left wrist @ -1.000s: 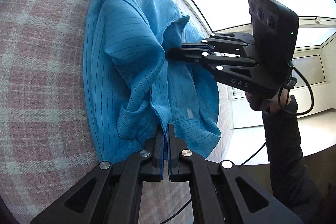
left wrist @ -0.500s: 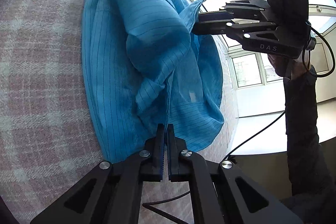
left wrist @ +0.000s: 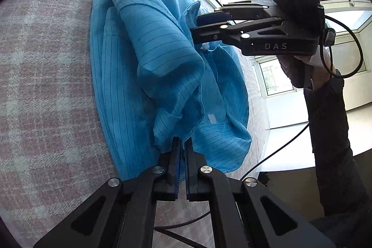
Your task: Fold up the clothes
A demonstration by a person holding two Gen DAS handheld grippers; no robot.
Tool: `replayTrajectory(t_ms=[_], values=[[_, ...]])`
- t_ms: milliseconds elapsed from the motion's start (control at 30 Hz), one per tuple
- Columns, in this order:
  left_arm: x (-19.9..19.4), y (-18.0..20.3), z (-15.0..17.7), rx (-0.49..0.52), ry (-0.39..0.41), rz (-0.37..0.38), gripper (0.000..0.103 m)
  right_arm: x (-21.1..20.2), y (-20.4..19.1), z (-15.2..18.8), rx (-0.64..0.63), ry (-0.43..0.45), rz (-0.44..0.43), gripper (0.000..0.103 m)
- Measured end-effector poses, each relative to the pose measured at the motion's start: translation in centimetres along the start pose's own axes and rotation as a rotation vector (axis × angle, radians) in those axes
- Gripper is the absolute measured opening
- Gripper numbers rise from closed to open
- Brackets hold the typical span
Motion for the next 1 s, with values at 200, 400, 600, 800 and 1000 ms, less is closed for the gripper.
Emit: replayTrajectory(t_ms=[200,400,600,800,1000], values=[[-1.5,-0.8,2.4,-0.084,0.0,0.043,0.003,-2.6,1.7,2.1,0.102,0.063,0.148,0.038],[-6.2,3.6,2.0,0.07,0.025,-0.024,0.003,-6.9,-1.5,8.7,0.269,0.276,0.171,0.046],[-10.1,3.4,-3.0,0.219,0.068,-0.189,0.003,-5.9,-10.6,11.9,0.25,0.364,0.111,0.046],[-4.9,-0.3,-8.6,0.245,-0.002,-0.12,0.003,-4.3,-15.9,6.8,0.199,0.442,0.019,0.046],[-4.4,0.4,-10.5,0.281,-0.072,-0.176,0.003,-0.9,-13.8,4.6,0.325,0.323,0.109,0.046]])
Point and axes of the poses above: each gripper's, at about its wrist camera, not at the fingertips, and x roughly the way its jaws point, y to its right, z to its underside, the point moved 4 cm from there along x, roughly the way its jaws point, and after that the axes turned 9 degrees about z, right-handed, at the moved point
